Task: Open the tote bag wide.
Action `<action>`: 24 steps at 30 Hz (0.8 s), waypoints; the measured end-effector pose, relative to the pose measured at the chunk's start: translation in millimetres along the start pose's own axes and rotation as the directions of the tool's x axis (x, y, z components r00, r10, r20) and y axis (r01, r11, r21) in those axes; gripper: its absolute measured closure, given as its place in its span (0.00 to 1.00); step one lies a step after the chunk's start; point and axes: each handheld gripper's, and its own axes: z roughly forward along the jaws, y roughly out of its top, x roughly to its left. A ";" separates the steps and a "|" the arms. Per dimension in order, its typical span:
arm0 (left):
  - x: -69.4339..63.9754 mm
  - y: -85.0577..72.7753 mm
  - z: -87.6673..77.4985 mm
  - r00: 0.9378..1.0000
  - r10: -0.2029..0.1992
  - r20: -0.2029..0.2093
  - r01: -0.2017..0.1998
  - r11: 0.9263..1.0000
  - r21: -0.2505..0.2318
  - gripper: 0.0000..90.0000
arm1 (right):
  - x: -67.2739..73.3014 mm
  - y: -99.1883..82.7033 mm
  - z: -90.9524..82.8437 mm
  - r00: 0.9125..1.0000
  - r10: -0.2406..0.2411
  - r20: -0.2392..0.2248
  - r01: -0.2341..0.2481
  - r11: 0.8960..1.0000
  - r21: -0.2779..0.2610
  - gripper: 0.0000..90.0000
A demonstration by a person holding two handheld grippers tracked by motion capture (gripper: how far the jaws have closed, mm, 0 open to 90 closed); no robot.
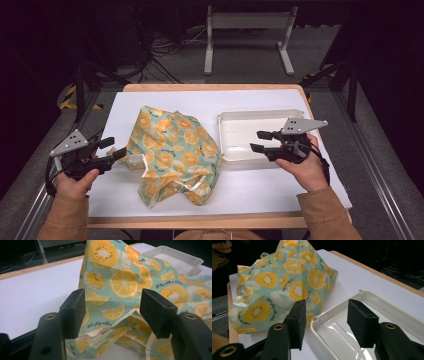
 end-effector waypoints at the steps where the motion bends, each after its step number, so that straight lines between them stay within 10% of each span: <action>1: -0.1 0.2 -0.4 1.000 0.005 -0.004 -0.005 1.000 0.001 0.42 | 0.0 0.0 0.0 1.000 0.000 0.000 0.000 1.000 0.000 0.53; 13: -1.4 0.2 -4.9 0.999 0.022 -0.024 -0.023 1.000 -0.016 0.36 | 28.0 16.2 24.1 0.996 -0.046 -0.073 0.046 0.999 -0.001 0.41; 24: -2.1 0.3 -0.9 1.000 0.019 -0.016 -0.019 1.000 -0.004 0.35 | 76.4 45.2 67.5 0.965 -0.150 -0.216 0.158 0.987 0.019 0.34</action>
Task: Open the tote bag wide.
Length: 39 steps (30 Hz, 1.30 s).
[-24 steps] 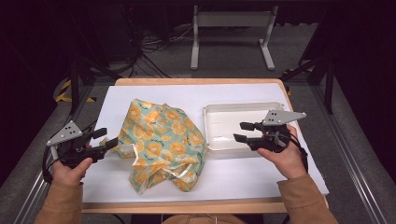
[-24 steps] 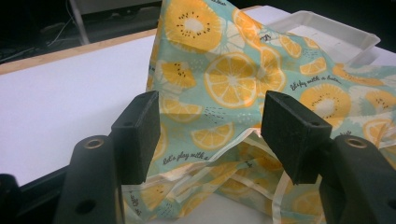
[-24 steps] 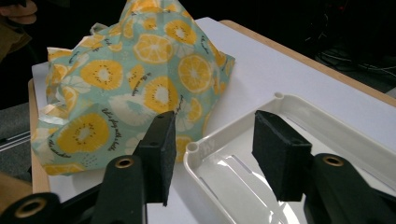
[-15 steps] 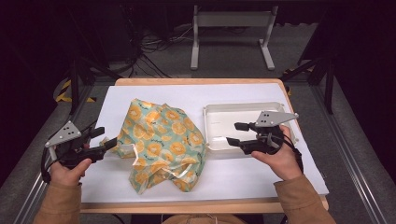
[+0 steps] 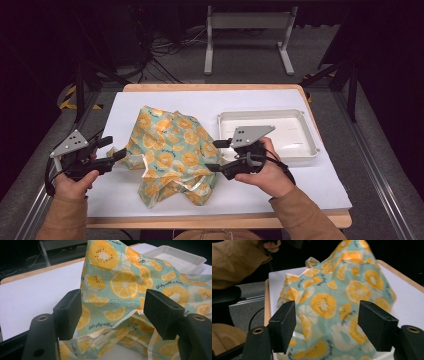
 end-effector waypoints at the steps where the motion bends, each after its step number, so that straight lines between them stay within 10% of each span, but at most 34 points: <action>1: 0.3 -0.1 0.2 1.000 0.001 0.002 -0.001 1.000 -0.001 0.35 | 2.7 2.6 6.1 1.000 -0.011 -0.009 0.011 1.000 0.010 0.34; 21: 1.3 -1.7 3.5 1.000 -0.002 0.014 0.001 1.000 0.016 0.35 | 18.3 3.1 68.6 0.994 -0.090 -0.069 0.099 0.983 0.151 0.32; 26: 1.9 -2.1 4.0 1.000 0.000 0.013 0.000 1.000 0.019 0.35 | 19.4 2.2 74.9 0.985 -0.172 -0.035 0.175 0.960 0.216 0.71; 30: 2.1 -2.0 4.0 1.000 0.006 0.013 -0.006 1.000 0.022 0.36 | 16.5 4.6 72.5 0.985 -0.170 -0.015 0.169 0.963 0.211 0.96; 39: 5.6 -3.7 2.7 1.000 -0.009 0.005 0.009 1.000 0.020 0.36 | 5.4 19.1 54.6 0.994 -0.111 -0.025 0.112 0.989 0.091 0.99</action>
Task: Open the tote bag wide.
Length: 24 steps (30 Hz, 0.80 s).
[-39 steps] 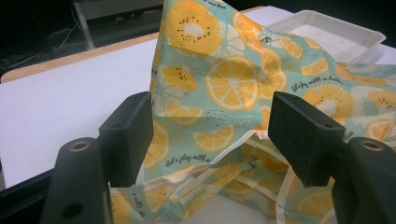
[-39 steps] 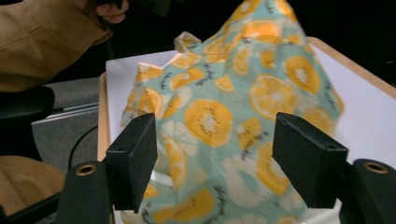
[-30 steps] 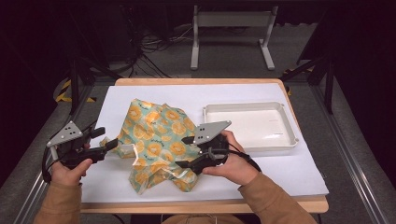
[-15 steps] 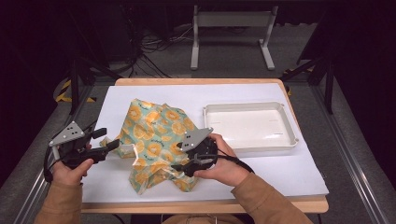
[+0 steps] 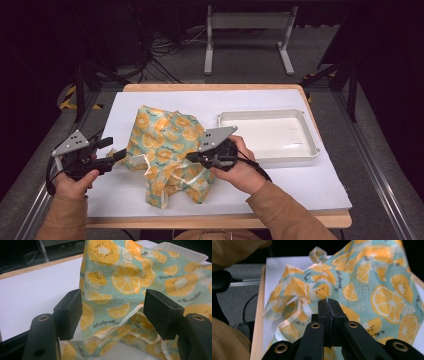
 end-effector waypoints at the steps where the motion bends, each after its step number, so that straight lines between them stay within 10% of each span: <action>1: 0.3 -0.2 -0.2 1.000 -0.001 0.000 0.001 1.000 0.000 0.36 | -2.0 1.8 -2.2 1.000 0.007 -0.002 -0.007 1.000 -0.014 1.00; 24: 6.6 -3.8 -3.5 1.000 -0.020 -0.015 0.020 1.000 -0.002 0.36 | -39.8 51.5 -30.6 0.997 0.082 0.010 -0.077 0.968 -0.240 0.99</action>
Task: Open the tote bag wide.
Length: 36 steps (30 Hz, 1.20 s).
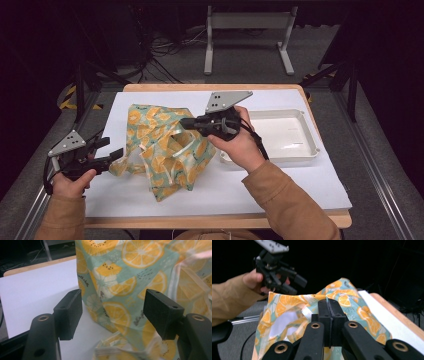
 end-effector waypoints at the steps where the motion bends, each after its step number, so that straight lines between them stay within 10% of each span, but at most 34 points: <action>1: 0.4 -0.3 -0.2 1.000 0.001 0.005 -0.001 1.000 0.000 0.35 | -1.8 1.8 -0.1 1.000 0.005 -0.002 -0.005 1.000 -0.008 1.00; 5: -1.3 -0.1 2.1 0.996 0.052 0.071 -0.055 0.998 0.038 0.29 | -8.9 7.2 -0.1 1.000 0.030 0.000 -0.030 0.999 -0.036 1.00; 16: -16.6 0.2 15.2 0.962 0.140 0.235 -0.170 0.979 0.112 0.14 | -20.4 13.7 -1.6 0.998 0.063 0.015 -0.062 0.996 -0.063 1.00; 26: -28.9 -0.6 32.8 0.962 0.142 0.232 -0.185 0.967 0.177 0.13 | -22.3 14.9 -2.6 0.998 0.067 0.021 -0.065 0.995 -0.074 1.00; 33: -17.2 2.9 19.7 0.987 0.111 0.116 -0.124 0.986 0.111 0.86 | -23.6 13.7 -2.5 0.997 0.068 0.026 -0.066 0.995 -0.075 1.00; 36: -11.1 7.1 10.9 0.993 0.082 0.081 -0.087 0.995 0.058 0.99 | -25.1 13.3 -2.7 0.997 0.069 0.027 -0.066 0.995 -0.075 0.99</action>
